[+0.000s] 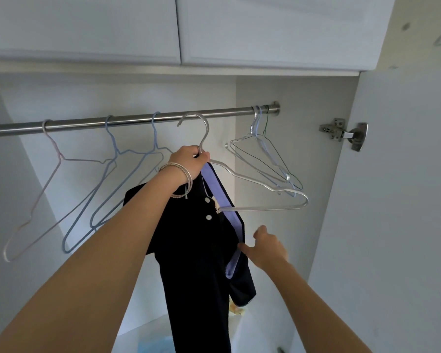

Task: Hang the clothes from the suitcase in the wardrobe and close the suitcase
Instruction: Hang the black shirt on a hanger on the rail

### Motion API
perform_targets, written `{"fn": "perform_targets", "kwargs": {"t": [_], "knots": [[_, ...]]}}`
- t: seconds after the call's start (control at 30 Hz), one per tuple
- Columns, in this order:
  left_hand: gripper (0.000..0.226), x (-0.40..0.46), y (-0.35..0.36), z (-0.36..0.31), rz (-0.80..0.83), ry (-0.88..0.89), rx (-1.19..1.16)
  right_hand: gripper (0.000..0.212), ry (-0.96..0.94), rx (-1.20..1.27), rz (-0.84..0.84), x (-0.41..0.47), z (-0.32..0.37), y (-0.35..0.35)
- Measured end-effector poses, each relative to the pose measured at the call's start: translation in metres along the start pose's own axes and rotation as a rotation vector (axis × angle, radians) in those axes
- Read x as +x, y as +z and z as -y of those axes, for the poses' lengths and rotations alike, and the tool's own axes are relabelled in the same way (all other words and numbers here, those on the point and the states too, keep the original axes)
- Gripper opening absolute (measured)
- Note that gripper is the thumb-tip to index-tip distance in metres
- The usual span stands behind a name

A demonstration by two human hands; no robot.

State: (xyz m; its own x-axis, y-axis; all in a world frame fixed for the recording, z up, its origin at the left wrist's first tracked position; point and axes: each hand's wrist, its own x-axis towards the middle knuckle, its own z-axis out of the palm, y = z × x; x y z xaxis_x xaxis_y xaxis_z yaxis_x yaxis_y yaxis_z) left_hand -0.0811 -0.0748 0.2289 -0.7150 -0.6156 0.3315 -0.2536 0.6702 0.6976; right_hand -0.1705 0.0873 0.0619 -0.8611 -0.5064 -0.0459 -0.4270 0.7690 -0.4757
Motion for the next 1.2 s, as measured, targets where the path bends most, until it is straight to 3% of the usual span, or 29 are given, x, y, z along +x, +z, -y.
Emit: {"fn": "perform_targets", "kwargs": {"t": [0.1, 0.23, 0.5, 0.8, 1.1, 1.2], "knots": [[0.026, -0.002, -0.003, 0.002, -0.004, -0.013, -0.001, 0.033, 0.085, 0.143, 0.001, 0.007, -0.007, -0.002], [0.030, -0.007, -0.008, 0.008, -0.007, -0.026, 0.028, 0.031, 0.122, 0.413, -0.134, 0.020, -0.022, -0.028], [0.028, -0.016, -0.006, 0.010, -0.034, -0.044, 0.161, 0.019, 0.090, 0.623, -0.190, 0.027, -0.035, -0.086], [0.028, -0.020, 0.016, -0.003, -0.181, -0.031, 0.216, 0.017, -0.028, 0.661, -0.284, 0.014, -0.011, -0.127], [0.025, -0.018, 0.049, -0.033, -0.048, 0.062, 0.150, 0.022, -0.442, 0.504, -0.217, -0.007, 0.061, -0.130], [0.025, -0.016, 0.045, -0.037, -0.018, 0.058, 0.113, 0.029, -0.525, 0.352, -0.286, -0.001, 0.054, -0.134]]}}
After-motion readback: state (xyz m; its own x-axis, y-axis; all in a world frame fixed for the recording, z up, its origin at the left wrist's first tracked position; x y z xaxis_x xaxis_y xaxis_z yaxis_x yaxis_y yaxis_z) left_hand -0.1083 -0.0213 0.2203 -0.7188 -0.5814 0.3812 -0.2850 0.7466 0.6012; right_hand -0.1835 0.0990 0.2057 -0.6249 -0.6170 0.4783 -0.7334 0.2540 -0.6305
